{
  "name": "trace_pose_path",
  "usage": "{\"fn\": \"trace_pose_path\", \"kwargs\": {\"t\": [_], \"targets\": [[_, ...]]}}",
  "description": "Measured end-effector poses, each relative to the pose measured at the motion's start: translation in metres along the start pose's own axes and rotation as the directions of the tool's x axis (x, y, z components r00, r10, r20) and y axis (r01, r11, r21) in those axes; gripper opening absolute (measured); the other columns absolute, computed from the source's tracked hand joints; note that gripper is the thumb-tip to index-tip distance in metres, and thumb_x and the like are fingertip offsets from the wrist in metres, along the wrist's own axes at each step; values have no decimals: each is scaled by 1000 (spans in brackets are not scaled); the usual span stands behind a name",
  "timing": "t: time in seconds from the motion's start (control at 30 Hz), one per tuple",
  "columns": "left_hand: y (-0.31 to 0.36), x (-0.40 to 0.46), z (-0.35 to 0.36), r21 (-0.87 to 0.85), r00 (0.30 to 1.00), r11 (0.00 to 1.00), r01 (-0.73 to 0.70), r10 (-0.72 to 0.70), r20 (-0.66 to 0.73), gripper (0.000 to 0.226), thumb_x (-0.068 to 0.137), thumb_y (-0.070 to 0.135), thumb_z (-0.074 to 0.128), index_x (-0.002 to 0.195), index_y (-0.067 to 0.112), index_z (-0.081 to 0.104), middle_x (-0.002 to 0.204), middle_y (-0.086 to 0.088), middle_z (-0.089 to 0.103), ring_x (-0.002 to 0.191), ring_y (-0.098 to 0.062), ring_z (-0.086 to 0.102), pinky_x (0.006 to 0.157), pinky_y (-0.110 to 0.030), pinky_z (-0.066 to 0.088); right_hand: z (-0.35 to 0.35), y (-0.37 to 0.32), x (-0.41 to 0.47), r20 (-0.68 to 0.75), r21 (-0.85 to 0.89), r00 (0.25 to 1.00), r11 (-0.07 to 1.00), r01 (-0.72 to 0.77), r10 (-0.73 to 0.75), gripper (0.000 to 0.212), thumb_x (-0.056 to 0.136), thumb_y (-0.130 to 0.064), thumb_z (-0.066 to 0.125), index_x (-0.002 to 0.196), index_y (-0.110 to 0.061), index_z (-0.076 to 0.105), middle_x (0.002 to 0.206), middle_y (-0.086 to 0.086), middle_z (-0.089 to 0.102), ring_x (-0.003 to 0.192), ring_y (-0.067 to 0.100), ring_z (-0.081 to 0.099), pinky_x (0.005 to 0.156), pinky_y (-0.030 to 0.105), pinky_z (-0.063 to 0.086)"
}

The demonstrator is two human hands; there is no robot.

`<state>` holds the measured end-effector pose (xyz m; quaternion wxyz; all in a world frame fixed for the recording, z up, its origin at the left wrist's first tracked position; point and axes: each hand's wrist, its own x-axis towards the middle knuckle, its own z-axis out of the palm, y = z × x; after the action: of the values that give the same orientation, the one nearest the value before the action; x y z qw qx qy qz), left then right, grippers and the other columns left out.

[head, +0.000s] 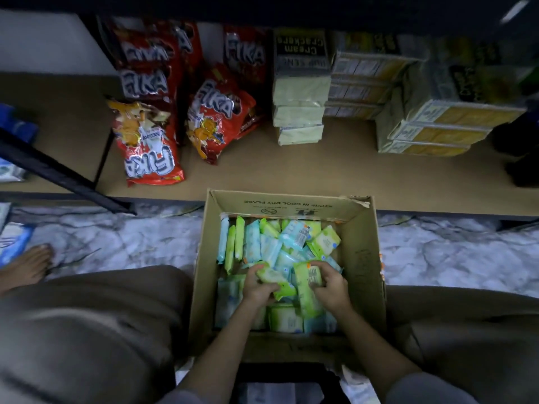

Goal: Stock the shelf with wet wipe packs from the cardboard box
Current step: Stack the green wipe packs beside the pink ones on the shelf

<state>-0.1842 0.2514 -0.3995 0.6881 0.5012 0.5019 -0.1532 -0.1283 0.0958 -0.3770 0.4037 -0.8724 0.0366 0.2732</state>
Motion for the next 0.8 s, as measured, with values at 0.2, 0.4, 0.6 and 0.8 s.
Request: {"fn": "trace_pose_path", "kwargs": {"t": [0.2, 0.4, 0.6, 0.8], "targets": [[59, -57, -19, 225, 951, 927, -300, 273, 143, 63, 69, -23, 59, 118, 13, 46, 98, -14, 57, 82, -23, 55, 47, -17, 44, -43, -70, -18, -97, 67, 981, 982, 177, -170, 47, 76, 10, 62, 109, -23, 63, 81, -2, 54, 75, 17, 52, 57, 4, 38], [147, -148, -15, 288, 748, 691, -663, 610, 259, 63, 67, -20, 61, 121, 10, 49, 84, 2, 50, 79, -14, 49, 50, -13, 41, -109, -143, -63, -225, 157, 892, 888, 431, -393, 47, 78, 12, 61, 107, -25, 59, 82, -15, 58, 71, 11, 56, 68, 19, 47], [207, -231, -23, 212, 522, 477, -853, 777, 352, 67, 69, -16, 64, 111, 32, 48, 102, 9, 51, 86, -16, 61, 69, -41, 54, -170, -205, -112, -330, 172, 749, 743, 646, -575, 47, 83, 4, 62, 111, -33, 58, 104, -3, 63, 88, 15, 61, 78, 26, 51], [266, -287, -35, 130, 337, 311, -942, 870, 361, 66, 74, -16, 58, 118, 32, 48, 112, 4, 52, 89, -18, 63, 56, -23, 50, -208, -267, -137, -420, 185, 638, 627, 757, -645, 44, 86, 0, 59, 115, -32, 54, 105, -2, 62, 83, 12, 65, 69, 29, 58]]}}
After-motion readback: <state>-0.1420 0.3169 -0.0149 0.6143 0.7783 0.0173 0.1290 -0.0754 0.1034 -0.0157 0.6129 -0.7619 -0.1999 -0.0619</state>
